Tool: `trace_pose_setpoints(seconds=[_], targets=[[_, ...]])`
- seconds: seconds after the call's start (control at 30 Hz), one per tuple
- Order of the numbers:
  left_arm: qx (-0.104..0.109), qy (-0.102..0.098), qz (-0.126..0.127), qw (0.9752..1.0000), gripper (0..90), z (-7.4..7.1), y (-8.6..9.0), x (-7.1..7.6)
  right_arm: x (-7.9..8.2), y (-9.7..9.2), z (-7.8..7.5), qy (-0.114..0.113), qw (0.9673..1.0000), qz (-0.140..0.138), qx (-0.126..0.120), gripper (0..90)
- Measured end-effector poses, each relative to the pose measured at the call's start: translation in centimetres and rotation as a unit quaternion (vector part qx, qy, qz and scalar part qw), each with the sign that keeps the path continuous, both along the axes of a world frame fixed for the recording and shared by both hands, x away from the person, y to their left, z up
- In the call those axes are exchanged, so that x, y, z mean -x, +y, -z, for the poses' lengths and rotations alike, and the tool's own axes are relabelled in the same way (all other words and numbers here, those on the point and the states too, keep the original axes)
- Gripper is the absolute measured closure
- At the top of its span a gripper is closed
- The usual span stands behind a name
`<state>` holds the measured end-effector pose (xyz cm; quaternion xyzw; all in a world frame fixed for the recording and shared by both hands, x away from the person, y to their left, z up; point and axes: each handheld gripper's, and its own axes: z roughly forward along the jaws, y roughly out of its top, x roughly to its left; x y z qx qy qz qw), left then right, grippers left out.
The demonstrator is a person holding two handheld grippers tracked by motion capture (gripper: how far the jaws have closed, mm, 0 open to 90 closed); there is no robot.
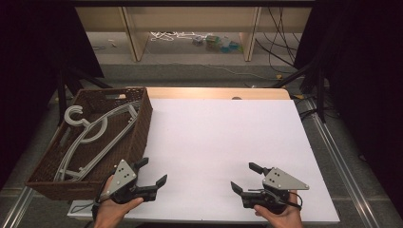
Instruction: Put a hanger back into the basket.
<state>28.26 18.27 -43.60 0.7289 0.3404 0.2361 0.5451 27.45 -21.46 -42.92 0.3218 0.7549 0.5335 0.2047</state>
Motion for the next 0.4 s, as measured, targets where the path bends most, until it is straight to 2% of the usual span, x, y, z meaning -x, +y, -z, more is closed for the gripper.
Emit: trace_pose_setpoints(seconds=[0.07, 0.23, 0.3, 0.4], targets=[[0.003, -0.002, 0.000, 1.0000, 16.1, -0.07, 0.05, 0.01, -0.03, -0.08, -0.02, -0.007, 1.0000, 0.006, 0.003, 16.1], [0.004, -0.001, -0.002, 1.0000, 16.0, -0.05, 0.11, -0.04, -0.08, -0.03, 0.01, -0.002, 1.0000, 0.003, -0.003, 16.1], [0.004, -0.002, -0.001, 1.0000, 16.0, -0.06, 0.10, -0.04, -0.07, -0.10, -0.02, -0.002, 1.0000, 0.006, 0.005, 16.2], [0.002, 0.000, 0.000, 1.0000, 16.1, -0.05, 0.09, -0.03, -0.12, -0.03, 0.01, -0.003, 1.0000, 0.003, -0.002, 16.2]])
